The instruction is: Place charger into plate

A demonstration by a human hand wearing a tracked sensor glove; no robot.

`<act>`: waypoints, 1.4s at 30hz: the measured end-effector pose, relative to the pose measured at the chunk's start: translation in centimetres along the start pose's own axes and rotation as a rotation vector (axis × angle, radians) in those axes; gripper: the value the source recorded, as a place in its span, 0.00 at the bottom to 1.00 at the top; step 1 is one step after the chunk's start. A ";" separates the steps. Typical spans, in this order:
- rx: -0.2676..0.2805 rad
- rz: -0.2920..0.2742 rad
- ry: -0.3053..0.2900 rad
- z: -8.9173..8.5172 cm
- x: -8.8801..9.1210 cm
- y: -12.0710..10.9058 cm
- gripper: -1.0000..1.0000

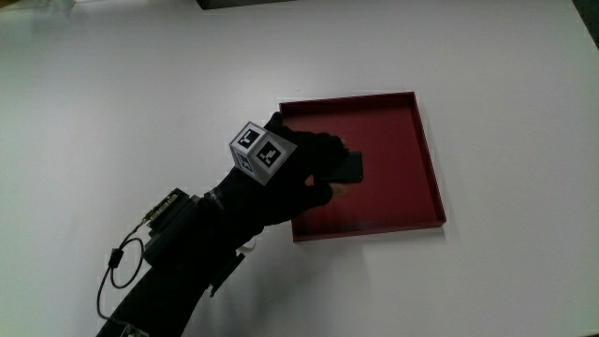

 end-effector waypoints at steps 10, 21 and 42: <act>-0.010 0.112 -0.006 -2.3 -3.5 1.9 0.50; -0.062 0.209 0.025 -5.6 -6.2 2.0 0.50; -0.149 0.237 0.070 -7.1 -6.4 3.0 0.50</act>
